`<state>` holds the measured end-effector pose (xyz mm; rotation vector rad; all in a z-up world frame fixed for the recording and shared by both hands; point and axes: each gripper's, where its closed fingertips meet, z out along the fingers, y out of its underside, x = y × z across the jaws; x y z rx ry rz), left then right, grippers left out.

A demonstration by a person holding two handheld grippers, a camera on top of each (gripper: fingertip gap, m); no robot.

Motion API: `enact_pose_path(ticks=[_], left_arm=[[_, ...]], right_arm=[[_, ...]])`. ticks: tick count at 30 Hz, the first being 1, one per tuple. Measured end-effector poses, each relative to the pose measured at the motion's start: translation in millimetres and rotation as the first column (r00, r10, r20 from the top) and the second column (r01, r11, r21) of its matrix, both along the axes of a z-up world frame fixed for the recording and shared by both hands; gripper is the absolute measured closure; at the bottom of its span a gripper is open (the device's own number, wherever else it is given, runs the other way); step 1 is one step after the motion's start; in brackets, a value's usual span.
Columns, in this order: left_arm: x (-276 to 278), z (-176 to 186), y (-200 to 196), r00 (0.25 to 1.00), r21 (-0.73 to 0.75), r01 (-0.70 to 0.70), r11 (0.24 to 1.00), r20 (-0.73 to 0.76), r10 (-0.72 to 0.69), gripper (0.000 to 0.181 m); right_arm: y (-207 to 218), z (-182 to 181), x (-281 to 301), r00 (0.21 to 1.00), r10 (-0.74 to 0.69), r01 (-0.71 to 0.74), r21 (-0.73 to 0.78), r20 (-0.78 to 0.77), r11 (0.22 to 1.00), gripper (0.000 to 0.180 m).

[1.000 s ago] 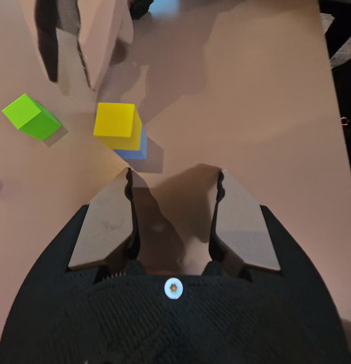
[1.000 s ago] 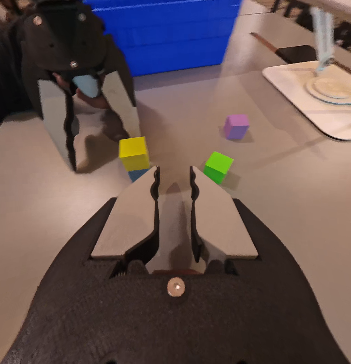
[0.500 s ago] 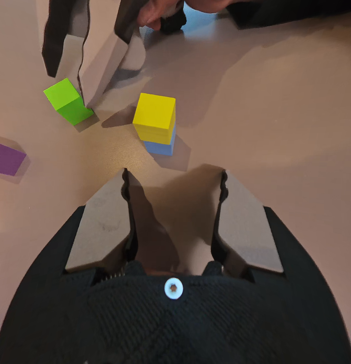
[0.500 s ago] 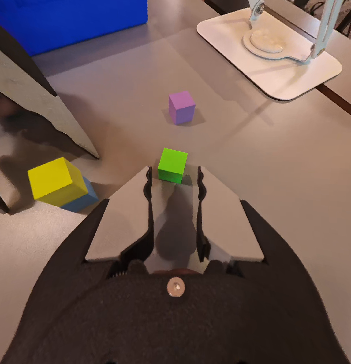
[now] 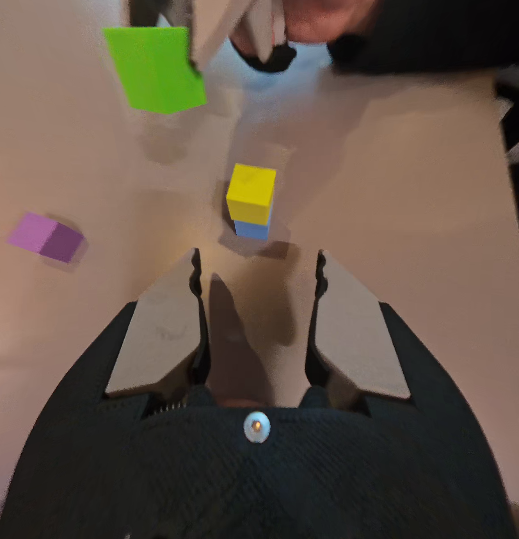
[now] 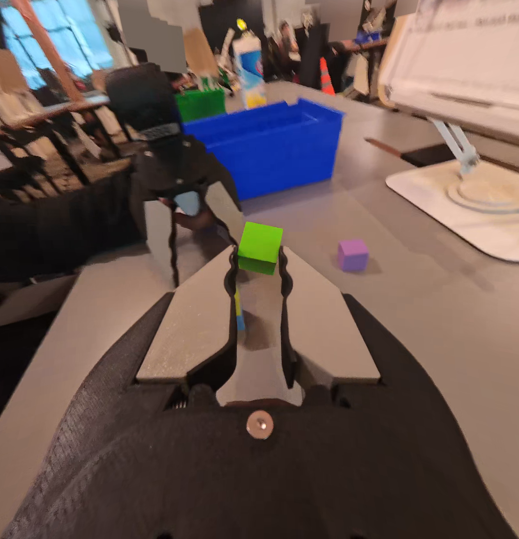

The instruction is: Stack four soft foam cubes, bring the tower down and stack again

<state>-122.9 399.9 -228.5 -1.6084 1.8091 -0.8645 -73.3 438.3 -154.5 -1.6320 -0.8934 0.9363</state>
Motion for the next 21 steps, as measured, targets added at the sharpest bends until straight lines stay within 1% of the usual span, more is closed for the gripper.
enact_pose_path(ticks=[3,6,8,13,16,18,21], left_arm=[[4,29,0,0.992,-0.005,-0.005,1.0,0.129,0.006,0.111],[10,56,5,0.966,0.011,-0.04,0.999,0.256,0.036,0.119],[14,66,6,0.951,0.022,-0.057,0.998,0.305,0.048,0.122],[19,68,-4,0.948,0.034,-0.018,0.999,0.318,0.006,0.125],[21,73,-14,0.935,-0.001,0.029,1.0,0.353,-0.027,0.128],[23,75,-15,0.931,-0.017,0.034,0.999,0.365,-0.026,0.13],[25,72,-16,0.934,-0.002,0.035,0.999,0.356,-0.032,0.13]], right_arm=[[-20,15,-1,0.996,0.091,-0.09,0.046,-0.006,0.995,0.155],[-35,16,-6,0.989,0.135,-0.14,0.09,0.064,0.986,0.155],[-41,16,-10,0.984,0.142,-0.154,0.116,0.105,0.981,0.155],[-54,16,-21,0.974,0.182,-0.2,0.135,0.135,0.97,0.155],[-54,8,-22,0.968,0.179,-0.203,0.132,0.175,0.97,0.155],[-55,6,-24,0.965,0.188,-0.212,0.126,0.183,0.969,0.155],[-55,4,-25,0.964,0.19,-0.215,0.126,0.187,0.968,0.155]])
